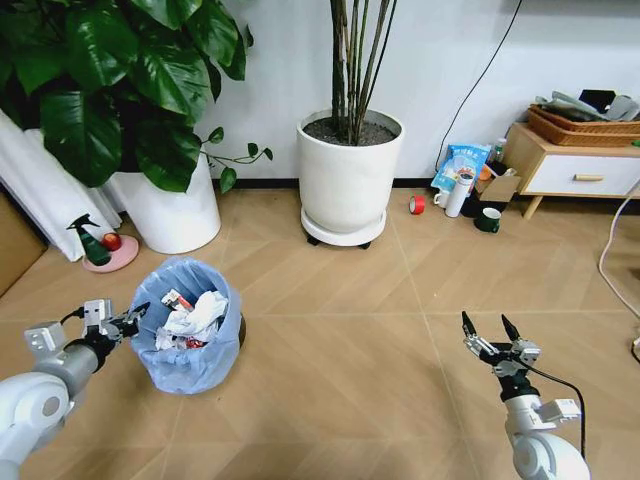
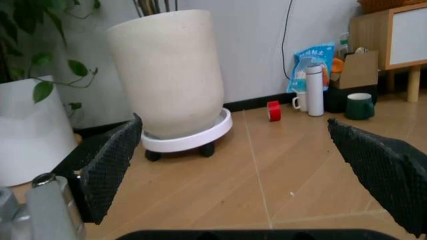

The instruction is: Pick up the trash bin and place the garbage on the floor into it.

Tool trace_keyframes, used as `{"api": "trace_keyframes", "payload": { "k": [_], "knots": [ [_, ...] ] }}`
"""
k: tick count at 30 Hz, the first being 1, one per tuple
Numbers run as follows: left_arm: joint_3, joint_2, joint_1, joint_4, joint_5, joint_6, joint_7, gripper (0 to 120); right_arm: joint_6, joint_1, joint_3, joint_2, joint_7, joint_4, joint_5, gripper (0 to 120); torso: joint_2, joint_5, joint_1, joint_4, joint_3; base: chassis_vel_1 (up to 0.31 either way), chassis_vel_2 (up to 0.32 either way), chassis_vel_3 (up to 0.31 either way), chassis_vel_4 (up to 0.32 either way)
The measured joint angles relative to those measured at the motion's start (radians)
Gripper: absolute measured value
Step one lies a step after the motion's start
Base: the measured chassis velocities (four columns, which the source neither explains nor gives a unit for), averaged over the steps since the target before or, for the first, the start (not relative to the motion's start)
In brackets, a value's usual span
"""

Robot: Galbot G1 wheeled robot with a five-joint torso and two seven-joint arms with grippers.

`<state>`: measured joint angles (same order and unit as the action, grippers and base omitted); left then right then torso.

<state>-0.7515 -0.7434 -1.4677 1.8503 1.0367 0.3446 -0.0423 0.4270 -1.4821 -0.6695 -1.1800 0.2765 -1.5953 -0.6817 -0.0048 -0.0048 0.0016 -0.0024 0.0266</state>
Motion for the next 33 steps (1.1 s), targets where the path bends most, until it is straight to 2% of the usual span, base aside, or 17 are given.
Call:
{"api": "trace_keyframes", "payload": {
  "k": [15,33],
  "knots": [
    [0.000,0.022,0.010,-0.016,0.012,0.000,0.003,0,0.000,0.002,0.006,-0.007,0.001,0.006,-0.001,100,0.000,0.0003,0.000,-0.0003,0.000,0.251,-0.111,-0.252,0.120],
    [0.004,0.010,0.008,-0.017,0.009,0.000,0.002,0,0.001,-0.003,0.006,-0.006,0.006,0.004,-0.008,100,0.000,0.0001,0.000,0.0000,0.000,0.288,-0.116,-0.287,0.111]
  ]
}}
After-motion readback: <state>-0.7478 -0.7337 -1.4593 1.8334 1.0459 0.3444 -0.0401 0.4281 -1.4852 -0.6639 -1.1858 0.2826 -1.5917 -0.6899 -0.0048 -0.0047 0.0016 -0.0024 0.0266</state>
